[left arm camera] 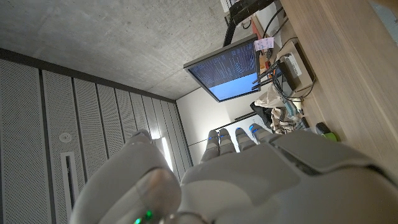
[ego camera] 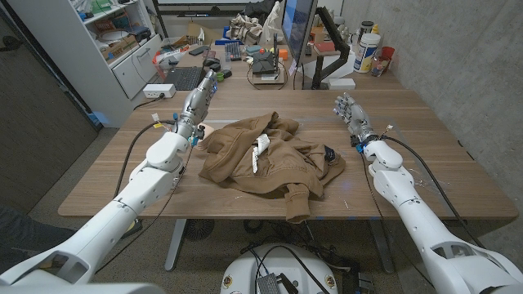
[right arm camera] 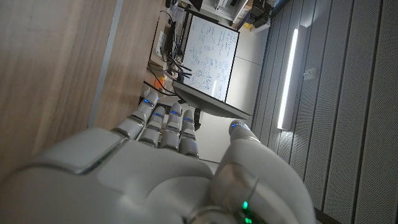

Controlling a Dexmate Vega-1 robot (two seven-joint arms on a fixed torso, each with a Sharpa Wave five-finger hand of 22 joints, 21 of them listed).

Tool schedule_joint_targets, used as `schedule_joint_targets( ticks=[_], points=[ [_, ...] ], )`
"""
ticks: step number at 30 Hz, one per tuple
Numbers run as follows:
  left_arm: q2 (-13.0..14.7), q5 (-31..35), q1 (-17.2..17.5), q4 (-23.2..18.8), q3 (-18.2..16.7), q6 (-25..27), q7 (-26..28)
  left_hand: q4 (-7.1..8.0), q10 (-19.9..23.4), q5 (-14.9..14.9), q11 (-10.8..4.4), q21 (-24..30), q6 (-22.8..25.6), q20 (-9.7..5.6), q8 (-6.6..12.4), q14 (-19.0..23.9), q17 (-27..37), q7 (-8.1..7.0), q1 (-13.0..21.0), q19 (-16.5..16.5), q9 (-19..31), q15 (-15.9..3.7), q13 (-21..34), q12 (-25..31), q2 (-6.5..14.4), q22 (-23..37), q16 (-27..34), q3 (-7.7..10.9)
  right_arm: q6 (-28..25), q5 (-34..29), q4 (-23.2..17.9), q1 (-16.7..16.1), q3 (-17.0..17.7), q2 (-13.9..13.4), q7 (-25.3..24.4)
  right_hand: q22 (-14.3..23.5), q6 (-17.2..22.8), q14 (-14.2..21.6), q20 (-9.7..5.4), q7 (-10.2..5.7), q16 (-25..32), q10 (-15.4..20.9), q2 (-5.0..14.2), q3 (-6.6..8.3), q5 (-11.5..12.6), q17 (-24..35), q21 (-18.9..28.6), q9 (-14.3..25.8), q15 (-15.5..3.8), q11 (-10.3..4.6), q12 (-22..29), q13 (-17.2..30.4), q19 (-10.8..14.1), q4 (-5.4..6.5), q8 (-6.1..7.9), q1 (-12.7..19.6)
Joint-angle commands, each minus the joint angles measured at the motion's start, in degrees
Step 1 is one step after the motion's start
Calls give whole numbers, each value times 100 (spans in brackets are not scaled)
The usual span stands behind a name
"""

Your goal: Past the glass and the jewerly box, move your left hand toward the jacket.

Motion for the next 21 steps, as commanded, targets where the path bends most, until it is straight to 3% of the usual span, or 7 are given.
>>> schedule_joint_targets(
  ticks=[1, 21],
  points=[
    [69, 186, 71, -254, -27, -20, 114, -40, 24, 58, 18, -8, 47, 7, 39, 36, 8, 30, 38, 3, 21, -6, 12, 26, 42, 15, -7, 24, 119, 84, 49, -29, 37, 31, -19, 29, 68, 63, -97, 5, -2, 51, 58, 8, -20, 10, -23, 0, -16, 7, 9, 15, 42, -25, 21, 18],
    [304, 405, 164, -580, -46, 111, 118, -80, 46, 66, 7, -37, 102, 34, 46, 56, 5, 15, 112, -17, 22, -17, 8, 25, 82, 16, -12, 35, 218, 74, 187, 55, 4, 110, -1, 30, 83, 70, -81, -6, -14, 51, 63, 0, -31, 12, -61, 0, -8, -6, 0, 15, 47, -38, 15, 9]
  ],
)
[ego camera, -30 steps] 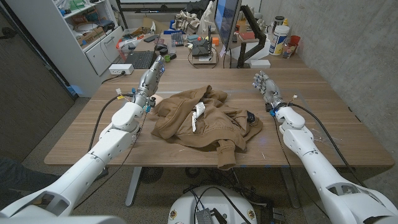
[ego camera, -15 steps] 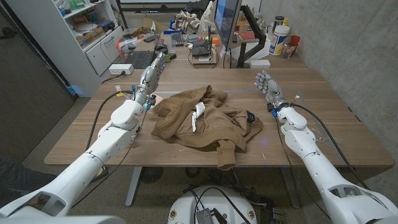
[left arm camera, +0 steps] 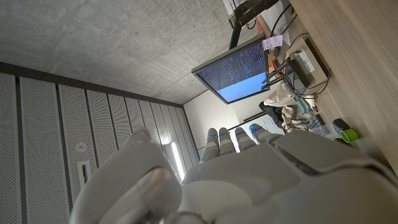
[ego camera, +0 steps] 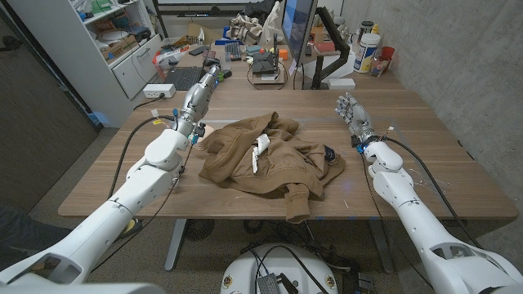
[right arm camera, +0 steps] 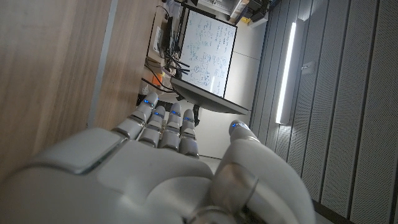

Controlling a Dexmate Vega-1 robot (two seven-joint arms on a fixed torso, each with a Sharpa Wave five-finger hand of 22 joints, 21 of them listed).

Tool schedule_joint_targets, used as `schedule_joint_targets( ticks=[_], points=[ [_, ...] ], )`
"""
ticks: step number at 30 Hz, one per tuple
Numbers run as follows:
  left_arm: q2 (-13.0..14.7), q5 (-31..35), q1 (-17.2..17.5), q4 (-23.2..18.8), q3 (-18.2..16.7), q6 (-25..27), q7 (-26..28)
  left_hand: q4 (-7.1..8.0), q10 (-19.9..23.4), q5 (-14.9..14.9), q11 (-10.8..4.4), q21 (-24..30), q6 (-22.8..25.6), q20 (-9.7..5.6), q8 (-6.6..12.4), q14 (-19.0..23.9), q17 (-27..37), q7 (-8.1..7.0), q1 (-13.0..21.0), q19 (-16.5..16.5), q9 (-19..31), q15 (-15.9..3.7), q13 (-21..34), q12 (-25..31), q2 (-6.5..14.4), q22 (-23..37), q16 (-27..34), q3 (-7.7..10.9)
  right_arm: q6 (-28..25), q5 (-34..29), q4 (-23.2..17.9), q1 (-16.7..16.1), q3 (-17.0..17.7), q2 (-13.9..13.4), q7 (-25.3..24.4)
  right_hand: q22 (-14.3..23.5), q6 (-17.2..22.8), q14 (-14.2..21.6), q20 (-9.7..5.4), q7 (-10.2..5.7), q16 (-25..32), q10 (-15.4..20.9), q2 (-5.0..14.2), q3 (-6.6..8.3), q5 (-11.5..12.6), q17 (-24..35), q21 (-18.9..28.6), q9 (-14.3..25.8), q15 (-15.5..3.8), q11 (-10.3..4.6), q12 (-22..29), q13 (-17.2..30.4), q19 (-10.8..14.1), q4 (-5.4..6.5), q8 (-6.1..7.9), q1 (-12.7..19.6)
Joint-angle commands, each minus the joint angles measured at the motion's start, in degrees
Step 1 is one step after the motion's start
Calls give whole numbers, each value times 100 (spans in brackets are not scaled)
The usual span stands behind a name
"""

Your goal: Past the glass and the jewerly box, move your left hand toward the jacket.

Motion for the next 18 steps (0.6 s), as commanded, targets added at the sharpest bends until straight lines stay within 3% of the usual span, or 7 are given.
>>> schedule_joint_targets(
  ticks=[1, 18],
  points=[
    [144, 85, 58, -201, -9, 93, -38, -27, 27, 22, 19, -16, 45, 37, 47, 25, 4, 14, 71, -17, 22, 15, 7, 26, 39, 16, -13, 10, 60, -3, 101, 63, -24, 51, 19, 31, 52, 51, -78, 25, -14, 53, 64, -1, -13, 13, -20, 0, 13, 2, 0, 15, 46, -39, 14, 9],
    [413, 256, 262, -524, -115, 81, -62, -53, 43, 21, 24, -30, 64, 78, 43, 33, 4, 4, 120, -20, 23, 19, 5, 25, 64, 19, -17, 13, -33, -49, -87, -7, -35, -4, -76, 32, 63, 66, -67, 14, -17, 65, 66, -14, -21, 16, -54, 0, 16, -1, -2, 15, 43, -43, 9, -11]
  ],
)
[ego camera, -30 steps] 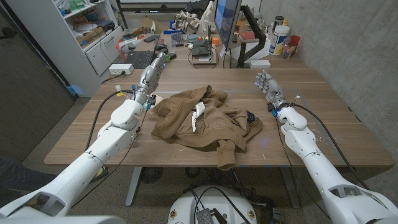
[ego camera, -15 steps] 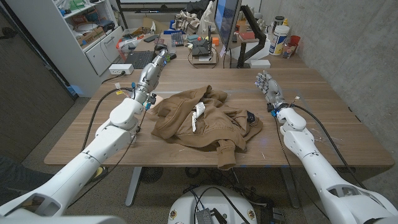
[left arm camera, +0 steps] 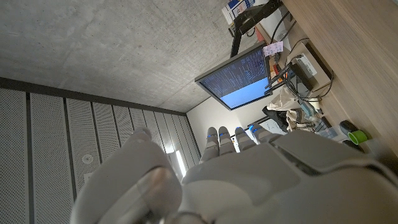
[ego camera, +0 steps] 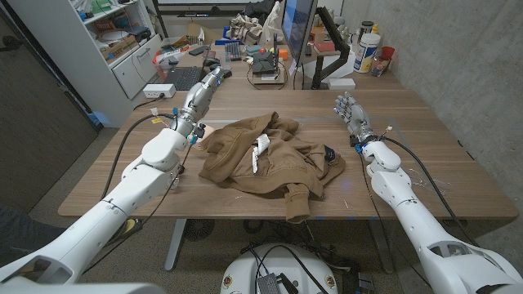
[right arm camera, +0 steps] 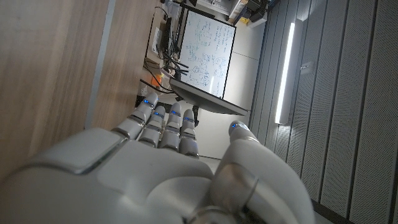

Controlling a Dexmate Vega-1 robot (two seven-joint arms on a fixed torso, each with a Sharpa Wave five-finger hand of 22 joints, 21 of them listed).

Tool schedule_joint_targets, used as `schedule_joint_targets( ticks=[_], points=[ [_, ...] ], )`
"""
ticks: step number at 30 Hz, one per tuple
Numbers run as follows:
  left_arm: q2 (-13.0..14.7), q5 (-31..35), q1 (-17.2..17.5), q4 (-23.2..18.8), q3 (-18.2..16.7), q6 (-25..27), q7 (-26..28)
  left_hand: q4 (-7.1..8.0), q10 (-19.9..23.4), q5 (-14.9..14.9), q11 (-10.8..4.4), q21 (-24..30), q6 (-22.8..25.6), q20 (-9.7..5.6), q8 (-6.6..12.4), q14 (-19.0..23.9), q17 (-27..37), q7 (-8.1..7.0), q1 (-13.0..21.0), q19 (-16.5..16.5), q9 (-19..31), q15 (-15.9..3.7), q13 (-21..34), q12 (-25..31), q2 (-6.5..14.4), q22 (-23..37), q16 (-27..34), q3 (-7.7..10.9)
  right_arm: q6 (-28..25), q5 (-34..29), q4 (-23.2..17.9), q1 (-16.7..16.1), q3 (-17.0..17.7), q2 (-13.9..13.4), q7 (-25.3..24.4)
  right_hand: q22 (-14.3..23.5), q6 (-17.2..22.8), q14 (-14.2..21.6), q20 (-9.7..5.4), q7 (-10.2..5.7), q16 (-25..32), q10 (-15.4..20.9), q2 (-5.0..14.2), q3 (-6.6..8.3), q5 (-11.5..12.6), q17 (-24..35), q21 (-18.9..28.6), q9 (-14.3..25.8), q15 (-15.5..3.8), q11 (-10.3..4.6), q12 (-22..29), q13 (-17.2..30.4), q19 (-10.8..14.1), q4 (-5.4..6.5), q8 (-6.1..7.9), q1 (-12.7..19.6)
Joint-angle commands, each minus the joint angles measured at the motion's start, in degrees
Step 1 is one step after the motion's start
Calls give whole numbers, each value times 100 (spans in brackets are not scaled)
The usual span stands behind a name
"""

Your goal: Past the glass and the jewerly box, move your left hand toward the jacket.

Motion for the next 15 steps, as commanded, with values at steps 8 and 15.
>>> schedule_joint_targets(
  ticks=[8, 15],
  points=[
    [335, 239, 293, -481, -173, -44, 2, -59, 54, 21, -13, -12, 52, 43, 45, 48, 4, 29, 92, -21, 24, 18, 4, 30, 24, 20, -15, 8, -69, -17, -179, -104, -16, -49, -107, 32, 64, 59, -67, 10, -17, 66, 39, 9, 0, 16, -44, 0, -2, -7, -6, 15, 48, -24, 5, 18],
    [443, 338, 409, -631, -265, 40, 85, -68, 57, 20, -17, -17, 71, 55, 47, 56, 4, 19, 110, -21, 25, 16, 4, 28, 32, 21, -15, 8, -77, -6, -224, -132, -28, -56, -130, 33, 72, 65, -67, 8, -19, 69, 41, 6, -1, 17, -56, 0, 5, 7, -7, 15, 52, -28, 5, 14]
  ],
)
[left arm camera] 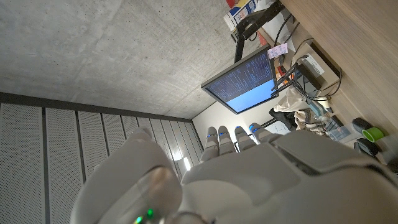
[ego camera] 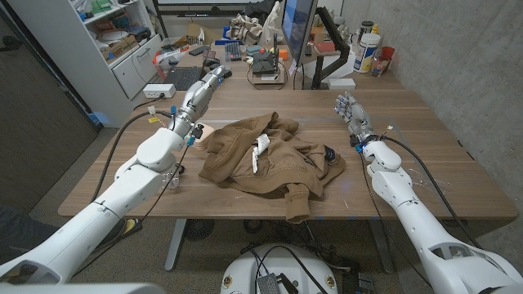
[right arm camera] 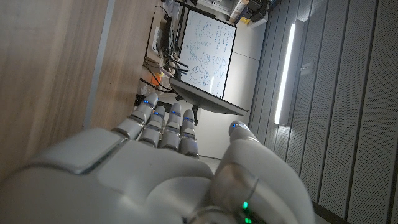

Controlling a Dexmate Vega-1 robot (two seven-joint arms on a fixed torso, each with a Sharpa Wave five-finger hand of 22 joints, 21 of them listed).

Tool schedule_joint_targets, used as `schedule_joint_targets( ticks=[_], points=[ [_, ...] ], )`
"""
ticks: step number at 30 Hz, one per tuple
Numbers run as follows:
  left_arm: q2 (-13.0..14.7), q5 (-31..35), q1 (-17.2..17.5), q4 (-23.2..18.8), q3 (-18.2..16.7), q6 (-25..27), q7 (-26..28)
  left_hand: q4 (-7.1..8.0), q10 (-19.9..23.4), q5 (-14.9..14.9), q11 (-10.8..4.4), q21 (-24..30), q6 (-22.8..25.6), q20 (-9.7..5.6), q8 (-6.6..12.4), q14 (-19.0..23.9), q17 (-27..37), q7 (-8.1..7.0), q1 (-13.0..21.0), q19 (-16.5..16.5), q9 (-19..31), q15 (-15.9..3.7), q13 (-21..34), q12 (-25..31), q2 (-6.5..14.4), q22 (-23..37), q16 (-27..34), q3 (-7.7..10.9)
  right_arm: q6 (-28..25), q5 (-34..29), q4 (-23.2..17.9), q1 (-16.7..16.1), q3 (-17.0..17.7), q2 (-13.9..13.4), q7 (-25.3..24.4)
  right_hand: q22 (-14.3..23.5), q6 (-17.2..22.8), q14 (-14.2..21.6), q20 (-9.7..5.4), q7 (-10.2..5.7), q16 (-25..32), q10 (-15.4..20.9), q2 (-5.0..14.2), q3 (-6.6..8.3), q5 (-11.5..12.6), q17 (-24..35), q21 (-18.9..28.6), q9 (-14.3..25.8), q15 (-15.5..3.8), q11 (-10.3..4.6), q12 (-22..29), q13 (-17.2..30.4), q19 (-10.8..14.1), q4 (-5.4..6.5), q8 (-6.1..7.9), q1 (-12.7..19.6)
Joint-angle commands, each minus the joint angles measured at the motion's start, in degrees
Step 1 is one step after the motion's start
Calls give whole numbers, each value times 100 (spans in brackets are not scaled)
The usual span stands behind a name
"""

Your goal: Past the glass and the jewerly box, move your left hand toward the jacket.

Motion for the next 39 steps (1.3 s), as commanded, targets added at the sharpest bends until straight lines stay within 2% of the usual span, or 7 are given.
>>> schedule_joint_targets(
  ticks=[1, 10, 16, 28, 36, 39],
  points=[
    [220, 174, 214, -309, -153, 58, 100, -30, 34, 20, 8, -17, 42, 54, 48, 28, 4, -9, 90, -19, 25, -12, 4, 27, 11, 21, -15, 15, -23, 9, -90, -57, -21, -23, -52, 33, 72, 64, -68, 5, -20, 70, 42, 6, -1, 17, -13, 0, 5, 9, -7, 15, 52, -29, 5, 14],
    [349, 304, 306, -480, -265, 124, 152, -43, 49, 19, 11, -23, 56, 66, 47, 32, 4, -15, 115, -21, 26, -17, 4, 28, 21, 22, -17, 15, -23, 13, -120, -67, -37, -41, -63, 34, 73, 73, -66, 4, -21, 72, 44, 3, -2, 17, -26, 0, -4, 3, -9, 15, 59, -34, 2, 11],
    [474, 619, 316, -645, -292, 358, 324, -52, 50, 19, 3, -28, 74, 70, 49, 31, 4, -25, 133, -26, 26, -10, 3, 26, 28, 22, -20, 15, 8, 27, -106, -71, -30, -36, -71, 34, 76, 92, -64, 5, -17, 83, 51, 3, -2, 17, -36, 1, -4, 12, -7, 15, 63, -35, 1, 8],
    [572, 1006, 203, -798, -209, 694, 459, -74, 46, 17, 9, -56, 79, 81, 42, 50, 4, -31, 176, -89, 27, -12, 4, 19, 49, 25, -16, 19, 54, 56, -77, -78, -4, -26, -90, 35, 83, 99, -59, -3, -21, 99, 53, 0, -3, 17, -53, 1, -8, 7, -5, 15, 72, -44, -1, 6],
    [636, 1164, 99, -817, -144, 852, 447, -94, 55, 15, 98, -45, 84, 49, 37, 72, 5, -29, 218, -60, 28, 31, 4, 19, 67, 28, -14, 24, 57, 42, -84, -71, -9, -25, -128, 35, 84, 96, -58, -7, -26, 101, 52, -5, -4, 17, -66, 1, -11, 5, -7, 16, 76, -48, -3, 1],
    [649, 1182, 71, -816, -122, 879, 425, -103, 57, 14, 75, -49, 96, 46, 39, 72, 5, -38, 235, -67, 29, 35, 4, 19, 75, 29, -16, 27, 60, 45, -65, -51, -18, -10, -124, 35, 89, 116, -59, -5, -21, 115, 52, -6, -5, 16, -71, 1, -24, -1, -3, 16, 82, -52, -3, 1]
  ],
)
